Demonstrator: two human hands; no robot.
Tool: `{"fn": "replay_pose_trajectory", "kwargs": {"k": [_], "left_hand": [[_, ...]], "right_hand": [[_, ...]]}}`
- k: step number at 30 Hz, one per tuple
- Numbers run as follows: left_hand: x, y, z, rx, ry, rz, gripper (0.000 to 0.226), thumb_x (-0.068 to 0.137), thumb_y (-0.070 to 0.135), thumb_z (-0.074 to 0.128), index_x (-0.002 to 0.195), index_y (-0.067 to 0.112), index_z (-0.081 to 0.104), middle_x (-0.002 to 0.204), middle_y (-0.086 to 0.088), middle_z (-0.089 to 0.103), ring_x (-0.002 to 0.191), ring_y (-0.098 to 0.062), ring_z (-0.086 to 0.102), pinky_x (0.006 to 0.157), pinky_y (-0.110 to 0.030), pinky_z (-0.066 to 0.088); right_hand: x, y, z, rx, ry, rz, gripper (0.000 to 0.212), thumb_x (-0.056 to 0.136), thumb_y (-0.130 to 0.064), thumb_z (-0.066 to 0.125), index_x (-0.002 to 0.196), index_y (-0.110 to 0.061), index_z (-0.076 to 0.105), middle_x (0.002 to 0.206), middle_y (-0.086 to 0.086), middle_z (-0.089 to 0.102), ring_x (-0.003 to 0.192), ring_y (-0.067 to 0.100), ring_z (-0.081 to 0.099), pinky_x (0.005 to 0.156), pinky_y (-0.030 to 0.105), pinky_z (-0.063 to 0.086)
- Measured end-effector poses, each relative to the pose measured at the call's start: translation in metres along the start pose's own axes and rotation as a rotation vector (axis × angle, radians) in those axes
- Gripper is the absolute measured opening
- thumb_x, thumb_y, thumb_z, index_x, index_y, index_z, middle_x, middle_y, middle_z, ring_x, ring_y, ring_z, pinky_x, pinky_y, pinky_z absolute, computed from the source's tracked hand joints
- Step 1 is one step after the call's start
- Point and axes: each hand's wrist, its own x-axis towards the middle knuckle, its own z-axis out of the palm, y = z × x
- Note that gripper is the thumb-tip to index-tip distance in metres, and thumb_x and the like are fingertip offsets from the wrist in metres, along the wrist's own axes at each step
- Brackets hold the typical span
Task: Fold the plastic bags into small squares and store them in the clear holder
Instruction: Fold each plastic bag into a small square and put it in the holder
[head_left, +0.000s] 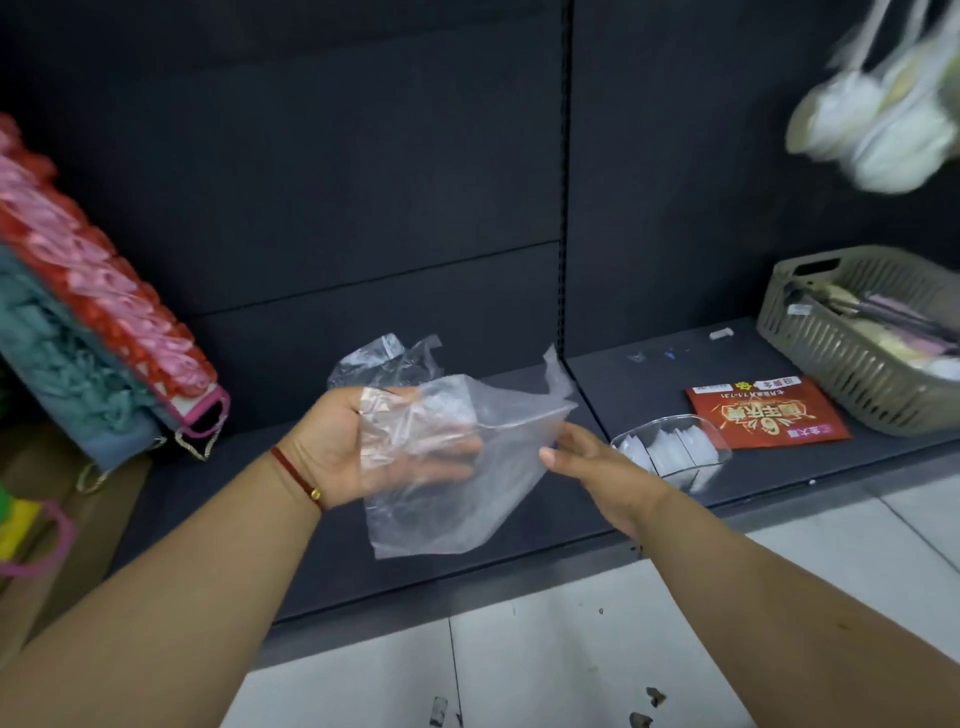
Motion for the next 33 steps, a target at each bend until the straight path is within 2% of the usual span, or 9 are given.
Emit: {"fn": "replay_pose_trajectory", "kwargs": {"k": [5,9,12,15,18,21,23,27,33], "left_hand": [[-0.048,0.016,0.02,-0.054,0.005,0.149,0.055,0.056,0.011,0.077,0.11,-0.001,0.072,0.11,-0.023,0.069,0.095,-0.037,0.071,0.076,-0.047,0.06],[-0.078,0.024,0.026,-0.14,0.042,0.243,0.059,0.04,0.005,0.089,0.096,-0.007,0.073,0.109,-0.027,0.068,0.091,-0.037,0.072,0.068,-0.045,0.06],[-0.094,0.022,0.029,-0.24,0.155,0.221,0.075,0.078,0.053,0.071,0.118,-0.009,0.065,0.128,-0.03,0.058,0.11,-0.044,0.063,0.079,-0.057,0.056],[-0.11,0.01,0.031,-0.242,0.1,0.139,0.112,0.071,0.084,0.045,0.132,-0.009,0.053,0.135,-0.029,0.054,0.126,-0.046,0.051,0.107,-0.059,0.039],[-0.115,-0.011,0.051,0.068,0.28,0.234,0.076,0.077,0.064,0.065,0.118,0.001,0.066,0.121,-0.025,0.065,0.115,-0.041,0.06,0.103,-0.054,0.045],[-0.111,-0.03,0.063,0.26,0.541,0.502,0.027,0.082,0.028,0.073,0.084,0.002,0.066,0.078,-0.017,0.071,0.068,-0.026,0.069,0.062,-0.029,0.057],[-0.114,-0.036,0.066,0.277,0.597,0.639,0.012,0.088,0.013,0.068,0.08,0.005,0.068,0.078,-0.015,0.07,0.072,-0.026,0.067,0.065,-0.032,0.057],[-0.119,-0.034,0.063,0.304,0.57,0.694,0.005,0.078,0.019,0.073,0.081,0.017,0.069,0.077,-0.002,0.067,0.075,-0.013,0.062,0.069,-0.022,0.052],[-0.111,-0.036,0.051,0.377,0.561,0.75,0.066,0.086,0.0,0.068,0.137,0.034,0.043,0.078,-0.01,0.067,0.081,-0.02,0.069,0.082,-0.026,0.054]], "right_hand": [[-0.036,-0.049,0.014,0.11,-0.148,-0.191,0.022,0.071,-0.016,0.082,0.09,-0.009,0.073,0.093,0.003,0.074,0.097,0.019,0.067,0.094,0.027,0.049],[-0.066,-0.089,0.026,0.134,-0.117,-0.316,0.012,0.072,-0.018,0.072,0.078,-0.009,0.076,0.087,0.011,0.074,0.086,0.022,0.07,0.084,0.027,0.055],[-0.082,-0.11,0.033,0.113,0.012,-0.389,0.024,0.074,-0.025,0.079,0.078,-0.003,0.075,0.088,0.019,0.073,0.084,0.026,0.07,0.086,0.039,0.054],[-0.095,-0.123,0.04,0.116,0.194,-0.47,0.029,0.084,-0.024,0.075,0.076,0.002,0.066,0.079,0.018,0.068,0.075,0.023,0.064,0.081,0.039,0.056],[-0.106,-0.128,0.044,0.065,0.312,-0.522,0.034,0.088,-0.026,0.071,0.075,0.004,0.06,0.066,0.007,0.058,0.061,0.014,0.057,0.063,0.023,0.051],[-0.113,-0.128,0.047,0.01,0.367,-0.539,0.032,0.088,-0.027,0.071,0.083,0.004,0.062,0.056,0.001,0.058,0.049,0.01,0.053,0.053,0.021,0.047],[-0.117,-0.127,0.044,0.016,0.389,-0.553,0.024,0.088,-0.023,0.071,0.082,-0.002,0.06,0.048,-0.002,0.051,0.04,0.008,0.043,0.042,0.018,0.04],[-0.122,-0.126,0.032,-0.024,0.388,-0.563,0.02,0.088,-0.021,0.071,0.08,-0.005,0.061,0.046,-0.006,0.049,0.039,0.007,0.04,0.04,0.018,0.038],[-0.116,-0.123,0.026,-0.085,0.386,-0.534,0.025,0.087,-0.02,0.072,0.089,-0.017,0.047,0.056,0.005,0.056,0.045,0.014,0.05,0.045,0.026,0.045]]}}
